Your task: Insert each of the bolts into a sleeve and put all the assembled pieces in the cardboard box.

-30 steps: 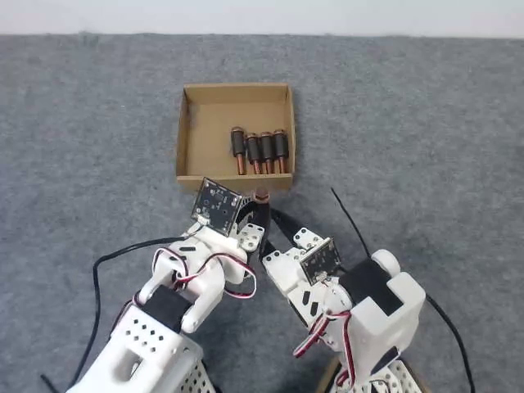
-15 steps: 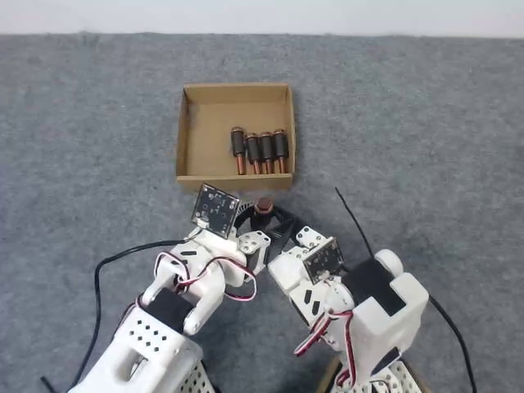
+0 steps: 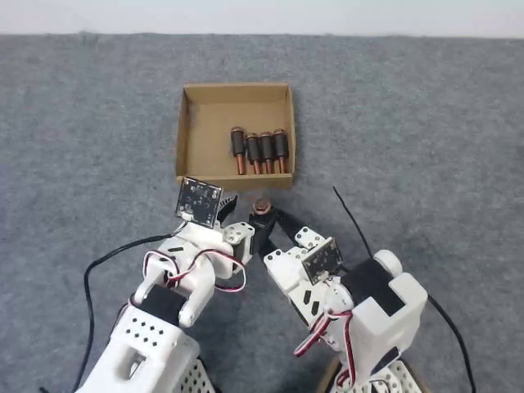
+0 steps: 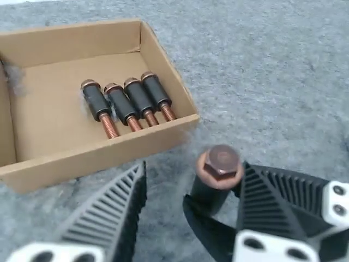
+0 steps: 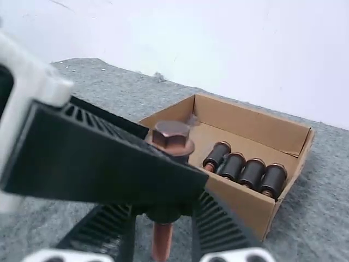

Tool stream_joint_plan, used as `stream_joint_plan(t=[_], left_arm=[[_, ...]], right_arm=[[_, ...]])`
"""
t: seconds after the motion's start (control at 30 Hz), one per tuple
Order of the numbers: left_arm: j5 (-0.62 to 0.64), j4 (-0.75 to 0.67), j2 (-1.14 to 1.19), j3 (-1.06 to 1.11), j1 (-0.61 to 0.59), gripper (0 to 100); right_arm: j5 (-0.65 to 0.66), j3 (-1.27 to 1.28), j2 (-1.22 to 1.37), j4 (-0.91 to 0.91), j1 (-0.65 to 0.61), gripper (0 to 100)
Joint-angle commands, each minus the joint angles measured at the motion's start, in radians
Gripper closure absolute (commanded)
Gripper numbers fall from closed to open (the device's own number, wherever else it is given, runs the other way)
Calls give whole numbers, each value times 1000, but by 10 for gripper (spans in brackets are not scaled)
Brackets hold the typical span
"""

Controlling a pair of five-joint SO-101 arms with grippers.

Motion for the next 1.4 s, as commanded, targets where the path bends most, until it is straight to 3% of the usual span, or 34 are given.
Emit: stream_joint_plan(t=[0.0,0.27,1.0,1.17,1.37], left_arm=[[8,-11,0,-10,-2,748],[14,-11,0,-56,80,747],[57,-2,-2,-223,64,750],[52,98,-28,-259,54,750],[51,232,-245,-288,-41,751]], right_arm=[[21,5,-61,-28,21,993],[21,3,-59,-28,21,993],[21,3,-58,-28,22,993],[21,3,-58,-28,22,993],[21,3,-58,-28,22,993]])
